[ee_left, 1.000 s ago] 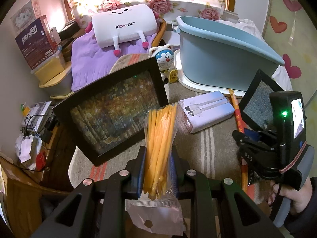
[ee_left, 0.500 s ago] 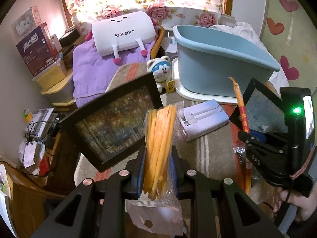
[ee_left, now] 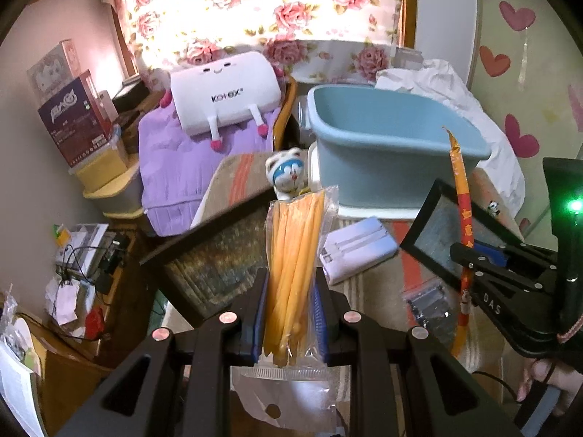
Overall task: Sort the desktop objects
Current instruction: 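Lift the straw bag with the left tool while the right tool lifts the stick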
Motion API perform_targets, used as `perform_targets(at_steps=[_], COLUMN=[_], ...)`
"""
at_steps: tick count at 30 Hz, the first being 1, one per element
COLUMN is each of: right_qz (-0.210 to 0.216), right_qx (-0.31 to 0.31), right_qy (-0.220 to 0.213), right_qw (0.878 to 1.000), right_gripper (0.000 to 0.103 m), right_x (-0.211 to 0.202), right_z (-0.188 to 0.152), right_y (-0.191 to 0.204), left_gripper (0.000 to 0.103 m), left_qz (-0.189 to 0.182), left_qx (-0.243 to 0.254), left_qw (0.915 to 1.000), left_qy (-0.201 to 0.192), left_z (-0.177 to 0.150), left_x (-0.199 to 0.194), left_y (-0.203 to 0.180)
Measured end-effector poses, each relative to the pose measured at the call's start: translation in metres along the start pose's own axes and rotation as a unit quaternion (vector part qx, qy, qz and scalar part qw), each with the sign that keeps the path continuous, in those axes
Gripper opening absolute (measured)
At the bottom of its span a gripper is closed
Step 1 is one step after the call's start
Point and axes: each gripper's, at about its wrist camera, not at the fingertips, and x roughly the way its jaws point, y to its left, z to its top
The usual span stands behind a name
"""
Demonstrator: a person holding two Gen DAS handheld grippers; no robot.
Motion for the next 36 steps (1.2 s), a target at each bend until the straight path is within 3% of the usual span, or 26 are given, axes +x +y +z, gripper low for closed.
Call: perform_targets(at_steps=[12, 26, 36], right_qz=[-0.008, -0.022, -0.014], right_qx=[0.011, 0.028, 0.028], right_qy=[-0.038, -0.057, -0.075], right_qw=[0.999, 0.998, 0.997], right_gripper=[0.011, 0.011, 0.011], right_x=[-0.077, -0.155, -0.186], right_z=[0.027, 0.034, 0.037], right_y=[-0.019, -0.052, -0.06], left_gripper=[0.023, 0.023, 0.023], left_qz=[-0.011, -0.032, -0.036], left_qx=[0.007, -0.007, 0.002], left_qw=[0.9995, 0.9994, 0.9991], left_qy=[-0.029, -0.003, -0.021], left_z=[0.028, 0.046, 0.056], left_x=[-0.049, -0.093, -0.116], left_y=[-0.013, -0.032, -0.042])
